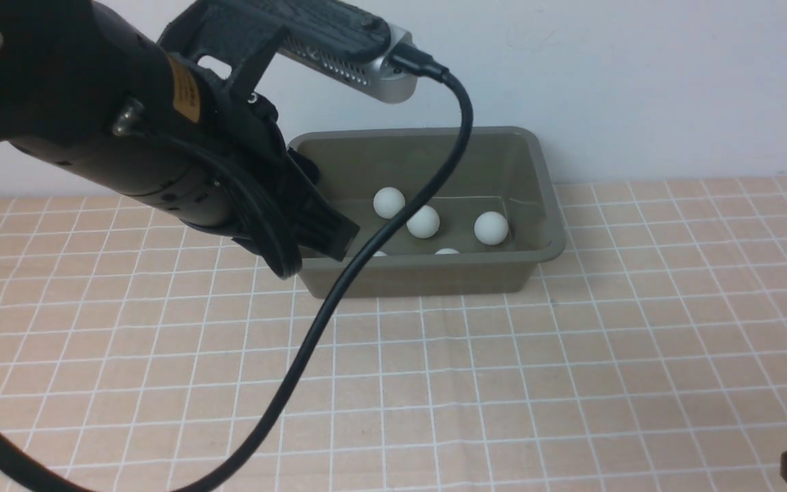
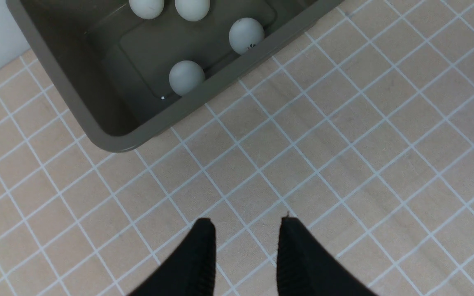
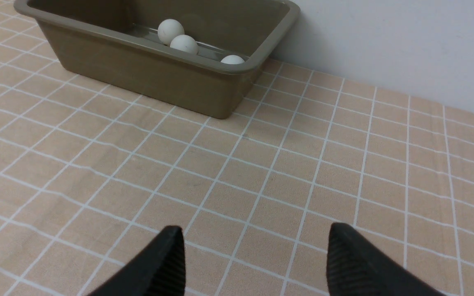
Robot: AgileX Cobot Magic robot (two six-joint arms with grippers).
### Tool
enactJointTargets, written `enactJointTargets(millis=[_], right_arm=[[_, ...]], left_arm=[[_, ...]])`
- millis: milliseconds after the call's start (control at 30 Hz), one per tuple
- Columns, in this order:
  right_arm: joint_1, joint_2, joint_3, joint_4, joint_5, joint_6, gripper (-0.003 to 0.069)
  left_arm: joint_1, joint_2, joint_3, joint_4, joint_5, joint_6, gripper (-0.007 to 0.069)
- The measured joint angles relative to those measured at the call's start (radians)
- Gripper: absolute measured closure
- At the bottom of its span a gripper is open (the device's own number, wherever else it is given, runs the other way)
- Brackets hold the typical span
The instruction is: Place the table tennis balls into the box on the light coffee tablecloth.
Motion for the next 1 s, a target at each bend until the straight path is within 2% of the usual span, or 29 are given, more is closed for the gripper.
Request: enactJointTargets(millis=[333,567,633,667,700,833,900,1000], right_arm=[[0.0,0.0,0.0,0.0,0.0,0.0,0.0231],[0.0,0.0,0.0,0.0,0.0,0.0,0.0231],[0.0,0.0,0.0,0.0,0.001,0.0,0.0231],[0.0,0.0,0.0,0.0,0.002,0.0,0.0231],[0.0,0.0,0.0,0.0,0.003,0.0,0.0231],[0.0,0.0,0.0,0.0,0.013,0.0,0.0231],[0.0,0.0,0.0,0.0,0.014,0.0,0.0231],[0.0,0.0,0.0,0.0,0.015,0.0,0.0231]], left_arm=[[0.0,0.0,0.0,0.001,0.001,0.0,0.0463],[0.026,-0.076,0.028,0.079,-0.034,0.0,0.0463],[0.076,-0.141,0.058,0.08,-0.085,0.0,0.0463],[0.146,-0.2,0.087,0.078,-0.129,0.0,0.0463],[0.146,-0.209,0.091,0.078,-0.136,0.0,0.0463],[0.414,-0.404,0.214,0.059,-0.212,0.0,0.0463],[0.484,-0.456,0.251,0.052,-0.214,0.0,0.0463],[0.645,-0.63,0.424,0.049,-0.232,0.0,0.0463]])
